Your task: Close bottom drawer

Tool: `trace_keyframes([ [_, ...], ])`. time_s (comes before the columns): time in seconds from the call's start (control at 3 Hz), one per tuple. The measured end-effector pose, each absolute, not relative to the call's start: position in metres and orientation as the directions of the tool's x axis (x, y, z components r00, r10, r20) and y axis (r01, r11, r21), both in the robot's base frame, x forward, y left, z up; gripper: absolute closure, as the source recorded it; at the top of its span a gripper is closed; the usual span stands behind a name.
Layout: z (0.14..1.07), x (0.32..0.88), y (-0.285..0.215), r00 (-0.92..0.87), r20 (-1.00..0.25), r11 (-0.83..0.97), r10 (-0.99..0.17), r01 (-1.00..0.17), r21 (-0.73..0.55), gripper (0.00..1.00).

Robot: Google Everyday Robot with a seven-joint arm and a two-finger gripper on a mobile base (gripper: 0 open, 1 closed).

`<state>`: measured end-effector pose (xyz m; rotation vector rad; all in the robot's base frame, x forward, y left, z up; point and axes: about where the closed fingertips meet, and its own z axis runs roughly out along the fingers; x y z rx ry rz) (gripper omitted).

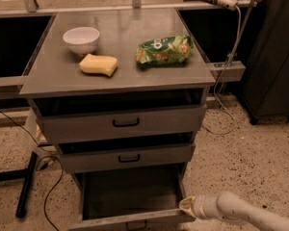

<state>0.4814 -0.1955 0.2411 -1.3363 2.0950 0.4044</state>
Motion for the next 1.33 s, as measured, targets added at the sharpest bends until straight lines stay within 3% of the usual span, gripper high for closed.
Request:
trace_keyframes([
  [0.67, 0.251, 0.478, -0.194, -0.278, -0.647, 0.427, -0.71, -0.901, -0.081, 1.0],
  [1.33, 0.272, 0.43, -0.181, -0.26, -0.63, 0.349, -0.732, -0.937, -0.019, 1.0],
])
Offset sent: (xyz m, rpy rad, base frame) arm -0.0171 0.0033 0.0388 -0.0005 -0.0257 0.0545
